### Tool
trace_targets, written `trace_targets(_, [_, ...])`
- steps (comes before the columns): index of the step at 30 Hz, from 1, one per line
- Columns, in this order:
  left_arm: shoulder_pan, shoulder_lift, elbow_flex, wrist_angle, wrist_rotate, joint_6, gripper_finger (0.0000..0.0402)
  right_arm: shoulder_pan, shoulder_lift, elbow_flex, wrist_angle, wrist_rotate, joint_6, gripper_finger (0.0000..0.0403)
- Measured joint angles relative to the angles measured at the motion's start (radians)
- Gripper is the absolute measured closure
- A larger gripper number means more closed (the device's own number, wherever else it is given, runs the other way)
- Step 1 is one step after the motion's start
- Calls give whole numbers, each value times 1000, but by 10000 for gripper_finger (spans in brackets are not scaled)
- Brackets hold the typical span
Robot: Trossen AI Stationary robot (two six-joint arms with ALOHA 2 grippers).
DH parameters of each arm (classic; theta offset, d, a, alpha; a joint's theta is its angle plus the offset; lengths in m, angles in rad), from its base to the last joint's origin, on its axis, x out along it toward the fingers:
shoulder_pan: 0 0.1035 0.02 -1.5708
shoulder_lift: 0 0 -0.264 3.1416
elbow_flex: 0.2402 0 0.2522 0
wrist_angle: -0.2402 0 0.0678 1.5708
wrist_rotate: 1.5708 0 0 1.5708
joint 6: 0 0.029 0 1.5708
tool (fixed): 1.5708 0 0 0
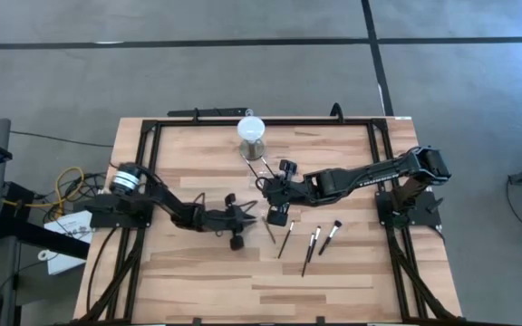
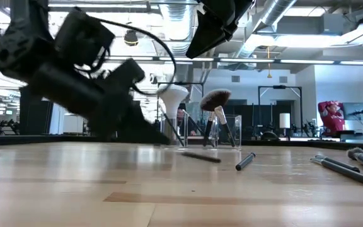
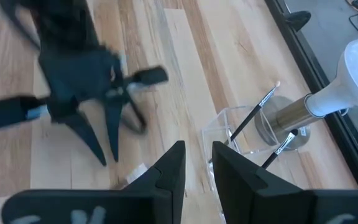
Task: Put items in baskets/containers
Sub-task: Put the black liner brush into the transparent organizer
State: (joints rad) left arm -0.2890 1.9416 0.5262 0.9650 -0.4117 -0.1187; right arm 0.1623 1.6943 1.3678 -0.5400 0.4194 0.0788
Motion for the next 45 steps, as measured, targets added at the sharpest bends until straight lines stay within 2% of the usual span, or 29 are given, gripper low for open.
trace_targets(3, [0, -72, -33, 4, 0, -41, 348, 0, 0, 0, 1, 0, 0, 330])
trace_targets(6, [-7, -118, -33, 15, 13, 1, 350, 0, 0, 0, 2, 0, 0, 330])
trace_targets(11, [-7, -112, -30, 13, 218, 111, 332, -1, 0, 0, 2, 0, 0, 330])
trace_targets(14, [-14, -85, -40, -41, 361, 113, 301, 0, 0, 0, 2, 0, 0, 330])
trace_targets(16, [-28, -67, -56, -74, 408, 131, 275, 1, 0, 0, 2, -1, 0, 330])
trace_targets(20, [-49, -47, -103, -46, 412, 188, 229, 1, 0, 0, 2, -2, 0, 330])
trace_targets(24, [-48, -32, -134, -26, 386, 148, 206, 1, 0, 0, 2, -2, 0, 330])
trace_targets(31, [-45, -34, -147, 86, 373, 211, 222, 1, 0, 0, 2, -2, 0, 330])
trace_targets(37, [-40, -143, -146, 88, 388, 249, 233, 1, 0, 0, 2, -4, 0, 330])
trace_targets(42, [-40, -289, -166, -52, 497, 246, 234, 1, 0, 0, 3, -4, 0, 330])
trace_targets(45, [-44, -328, -193, -186, 514, 248, 236, 1, 0, 0, 3, -3, 0, 330])
